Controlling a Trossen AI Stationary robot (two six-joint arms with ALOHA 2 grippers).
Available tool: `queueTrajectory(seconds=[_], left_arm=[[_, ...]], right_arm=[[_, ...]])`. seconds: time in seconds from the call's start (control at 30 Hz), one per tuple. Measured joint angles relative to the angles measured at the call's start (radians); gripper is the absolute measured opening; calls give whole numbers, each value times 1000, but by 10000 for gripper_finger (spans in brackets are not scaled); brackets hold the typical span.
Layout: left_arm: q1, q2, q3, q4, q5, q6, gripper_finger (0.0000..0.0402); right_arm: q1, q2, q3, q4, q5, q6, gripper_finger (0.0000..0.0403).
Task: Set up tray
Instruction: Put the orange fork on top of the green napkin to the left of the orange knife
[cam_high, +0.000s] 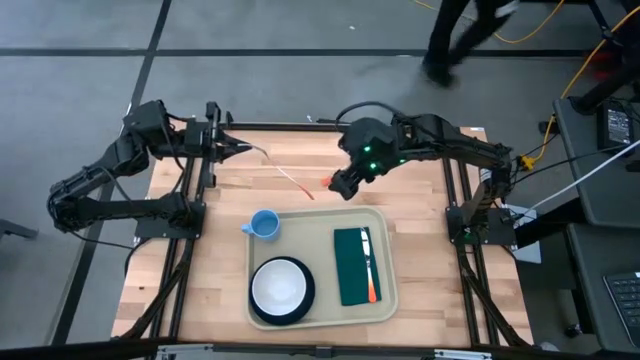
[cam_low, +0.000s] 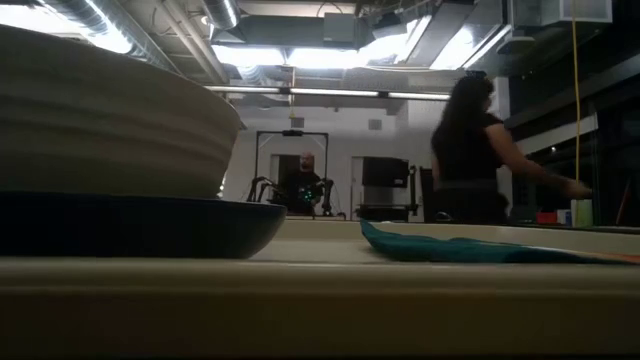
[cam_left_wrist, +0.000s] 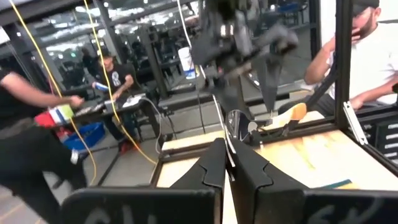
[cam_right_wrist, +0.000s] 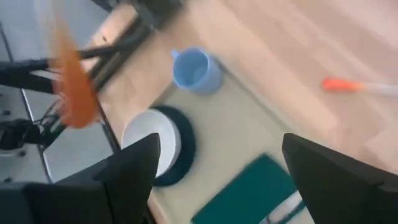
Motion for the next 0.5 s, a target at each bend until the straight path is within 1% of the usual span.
queueTrajectory(seconds=[0.13,0.23,0.27,0.37,0.5], left_arm=[[8,8,0,-16,-10,-19,3],[28,34,0,-15,-6,-64,3],[35,49,1,-15,5,-82,3],[51,118,1,-12,82,-131,3],[58,227,0,18,158,-161,3]], right_arm=[[0,-46,6,60,6,-60,341],[2,-101,6,61,31,-71,341],[9,-122,5,58,52,-75,341],[36,-194,6,75,135,-104,341],[81,-274,7,105,226,-176,341]])
